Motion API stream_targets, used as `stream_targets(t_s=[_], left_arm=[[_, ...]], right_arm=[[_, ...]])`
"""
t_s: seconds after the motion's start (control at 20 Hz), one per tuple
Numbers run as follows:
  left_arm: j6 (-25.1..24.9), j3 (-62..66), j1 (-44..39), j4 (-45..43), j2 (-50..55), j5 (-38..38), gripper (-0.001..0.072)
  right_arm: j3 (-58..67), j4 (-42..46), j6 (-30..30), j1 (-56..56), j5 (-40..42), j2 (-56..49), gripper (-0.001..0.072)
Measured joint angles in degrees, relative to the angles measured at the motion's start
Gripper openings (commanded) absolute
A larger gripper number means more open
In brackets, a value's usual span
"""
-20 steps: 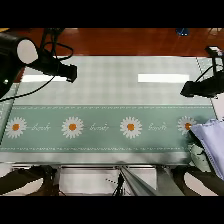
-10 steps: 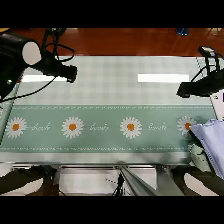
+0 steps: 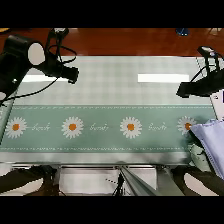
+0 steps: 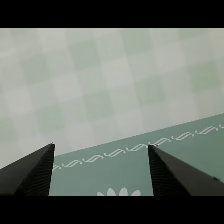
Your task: Fold the shirts.
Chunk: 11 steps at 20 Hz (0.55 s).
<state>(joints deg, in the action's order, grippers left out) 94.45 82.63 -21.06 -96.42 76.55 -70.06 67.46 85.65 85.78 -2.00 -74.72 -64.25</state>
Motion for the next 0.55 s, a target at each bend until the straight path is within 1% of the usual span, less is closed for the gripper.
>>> stream_targets(t_s=[0.55], left_arm=[[-0.02,0.00,0.00,0.00,1.86,0.00,0.0720]], right_arm=[[0.00,-0.02,0.00,0.00,0.00,0.00,0.0608]])
